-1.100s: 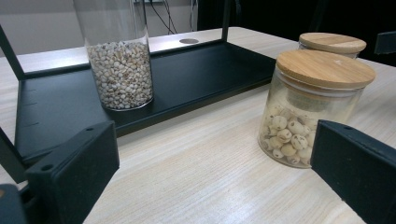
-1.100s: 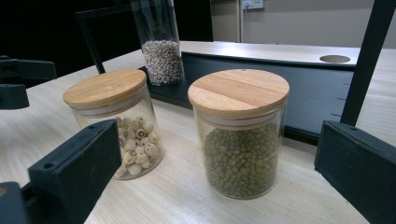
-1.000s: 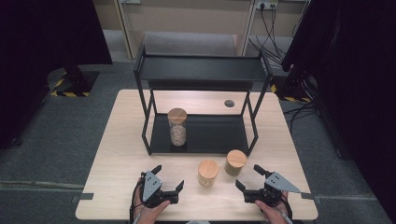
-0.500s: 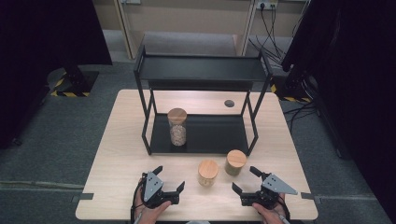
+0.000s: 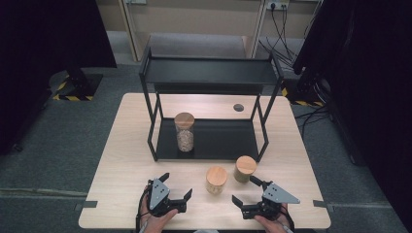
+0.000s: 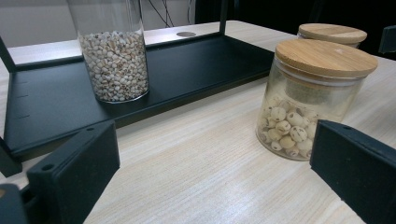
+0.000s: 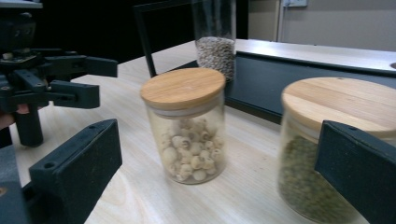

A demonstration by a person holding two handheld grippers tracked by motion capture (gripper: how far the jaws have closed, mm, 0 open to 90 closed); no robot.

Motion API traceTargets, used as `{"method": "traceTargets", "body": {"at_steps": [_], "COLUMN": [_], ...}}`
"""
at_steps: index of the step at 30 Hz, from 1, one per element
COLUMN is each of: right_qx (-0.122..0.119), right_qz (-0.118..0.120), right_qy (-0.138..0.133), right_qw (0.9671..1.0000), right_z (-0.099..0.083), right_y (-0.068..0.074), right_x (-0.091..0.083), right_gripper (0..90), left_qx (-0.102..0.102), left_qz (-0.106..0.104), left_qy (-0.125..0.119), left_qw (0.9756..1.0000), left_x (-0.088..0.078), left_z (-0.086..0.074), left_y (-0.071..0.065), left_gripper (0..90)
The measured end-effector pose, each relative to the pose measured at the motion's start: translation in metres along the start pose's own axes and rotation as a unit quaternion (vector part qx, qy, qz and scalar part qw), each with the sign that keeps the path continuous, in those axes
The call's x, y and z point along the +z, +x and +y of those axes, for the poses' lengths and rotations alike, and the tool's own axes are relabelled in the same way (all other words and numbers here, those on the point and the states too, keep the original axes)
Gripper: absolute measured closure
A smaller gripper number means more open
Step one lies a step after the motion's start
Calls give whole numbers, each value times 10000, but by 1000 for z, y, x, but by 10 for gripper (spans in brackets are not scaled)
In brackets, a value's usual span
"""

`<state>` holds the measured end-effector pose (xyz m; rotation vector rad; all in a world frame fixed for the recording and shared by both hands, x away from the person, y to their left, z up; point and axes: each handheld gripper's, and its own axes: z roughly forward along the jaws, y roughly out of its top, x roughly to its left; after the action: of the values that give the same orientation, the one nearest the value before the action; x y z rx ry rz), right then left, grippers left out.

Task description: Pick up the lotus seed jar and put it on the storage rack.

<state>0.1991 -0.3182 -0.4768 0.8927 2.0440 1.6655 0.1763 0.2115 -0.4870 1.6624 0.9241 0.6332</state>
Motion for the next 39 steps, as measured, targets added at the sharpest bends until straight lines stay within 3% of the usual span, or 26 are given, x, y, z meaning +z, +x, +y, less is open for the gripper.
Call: {"method": "traceTargets", "body": {"at_steps": [22, 39], "right_qx": [-175, -347], "right_qz": [207, 26], "right_qy": [136, 397], "right_qw": [9995, 9986], "right_z": [10, 25], "right_y": [10, 21], "right_x": [31, 57], "right_gripper": [19, 56], "left_qx": [-38, -38], "left_qz": [19, 25], "left_qy": [-6, -32], "left_qw": [10000, 10000], "left_x": [0, -1], "left_z": [-1, -1], "left_y": [1, 1], "left_gripper": [10, 10]}}
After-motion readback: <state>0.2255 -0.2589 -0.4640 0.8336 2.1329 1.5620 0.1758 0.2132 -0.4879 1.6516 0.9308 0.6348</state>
